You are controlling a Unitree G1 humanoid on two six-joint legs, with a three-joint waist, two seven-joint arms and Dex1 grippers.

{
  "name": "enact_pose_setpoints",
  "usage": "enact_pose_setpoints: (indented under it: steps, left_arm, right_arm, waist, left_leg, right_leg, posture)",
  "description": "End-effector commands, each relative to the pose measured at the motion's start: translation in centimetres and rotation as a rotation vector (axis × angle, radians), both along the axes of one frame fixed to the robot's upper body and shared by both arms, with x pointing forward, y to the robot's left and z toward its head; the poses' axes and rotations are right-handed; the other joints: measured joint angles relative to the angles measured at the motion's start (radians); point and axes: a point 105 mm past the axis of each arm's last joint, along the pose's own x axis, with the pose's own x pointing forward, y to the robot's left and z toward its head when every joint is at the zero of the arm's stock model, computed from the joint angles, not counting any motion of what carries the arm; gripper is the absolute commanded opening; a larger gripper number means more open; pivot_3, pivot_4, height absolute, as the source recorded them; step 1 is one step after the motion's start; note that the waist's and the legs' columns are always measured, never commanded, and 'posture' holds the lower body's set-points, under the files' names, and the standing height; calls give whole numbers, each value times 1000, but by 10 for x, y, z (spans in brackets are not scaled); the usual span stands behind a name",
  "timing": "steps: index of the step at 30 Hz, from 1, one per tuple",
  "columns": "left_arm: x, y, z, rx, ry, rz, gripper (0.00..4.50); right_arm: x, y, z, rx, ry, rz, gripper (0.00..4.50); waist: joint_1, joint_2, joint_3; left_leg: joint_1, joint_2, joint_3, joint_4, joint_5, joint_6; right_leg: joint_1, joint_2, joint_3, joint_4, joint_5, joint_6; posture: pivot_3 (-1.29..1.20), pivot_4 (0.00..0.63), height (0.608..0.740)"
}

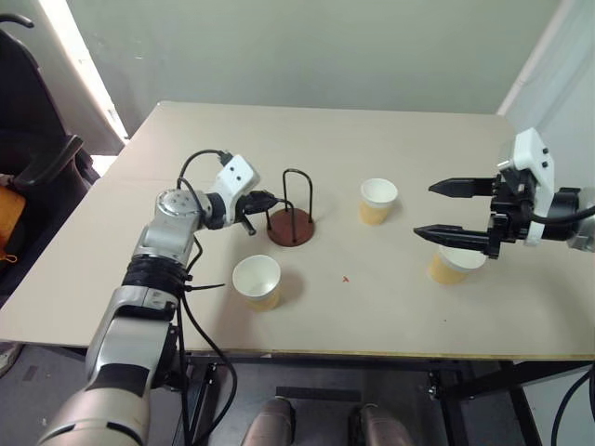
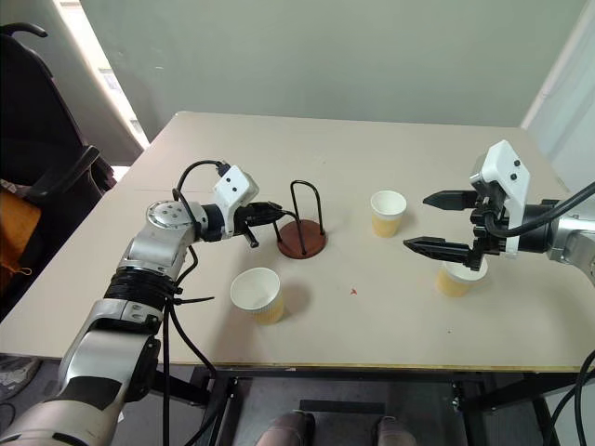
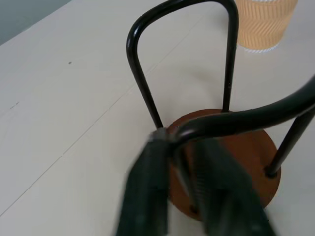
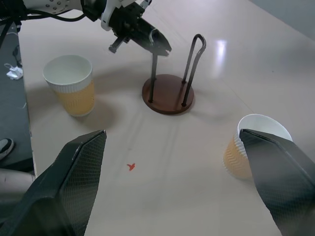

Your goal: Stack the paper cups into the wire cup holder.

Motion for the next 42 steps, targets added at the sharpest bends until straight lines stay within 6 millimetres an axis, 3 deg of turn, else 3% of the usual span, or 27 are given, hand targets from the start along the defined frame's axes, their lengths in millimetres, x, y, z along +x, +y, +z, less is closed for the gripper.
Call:
enact_pose_setpoints:
  steps: [1, 7, 12, 21, 31, 34, 42]
  left_arm:
    - [-13, -14, 24, -50, -34, -121, 23]
    - [-66, -60, 40, -72, 38, -506, 23]
    - [-91, -83, 30, 85, 72, -717, 23]
    - [-80, -112, 22, 215, 36, -801, 23]
    - [-77, -116, -7, 259, 85, -789, 23]
    - [-64, -121, -12, 293, 74, -694, 841]
    - [-65, -119, -10, 308, 66, -695, 3613]
  right_arm:
    - [-9, -3, 11, -25, -35, 23, 4500]
    - [-24, -10, -6, -120, 59, 90, 4500]
    - [-31, -13, -28, -238, 127, 118, 4500]
    - [-40, -7, -43, -260, 168, 134, 4500]
    - [-39, -14, -43, -260, 159, 62, 4500]
    - [-36, -15, -43, -252, 150, 43, 4500]
    - [-33, -21, -44, -265, 158, 23, 4500]
  waist:
    - [0, 0, 0]
    - [7, 0, 0]
    - [10, 0, 0]
    - [12, -1, 0]
    - [13, -1, 0]
    - [14, -1, 0]
    - [14, -1, 0]
  left_leg:
    - [0, 0, 0, 0, 0, 0]
    - [-5, -1, -1, 6, 2, -4]
    - [-5, -2, 2, 8, -1, -2]
    - [-5, -2, 1, 10, -6, 8]
    - [-6, -3, 3, 11, -7, 10]
    - [-6, -3, 3, 12, -8, 11]
    - [-6, -5, 6, 14, -9, 13]
  right_leg:
    - [0, 0, 0, 0, 0, 0]
    - [0, 0, 1, 0, -3, 4]
    - [0, -1, 4, 0, -4, 6]
    - [1, -2, 5, 0, -3, 9]
    - [1, -2, 7, -1, -3, 14]
    - [1, -2, 9, -1, -3, 15]
    - [1, -1, 16, -1, -4, 19]
  posture:
    - [0, 150, 740]
    - [0, 150, 740]
    - [0, 150, 740]
    - [0, 150, 740]
    - [0, 150, 740]
    - [0, 150, 740]
    - [0, 150, 740]
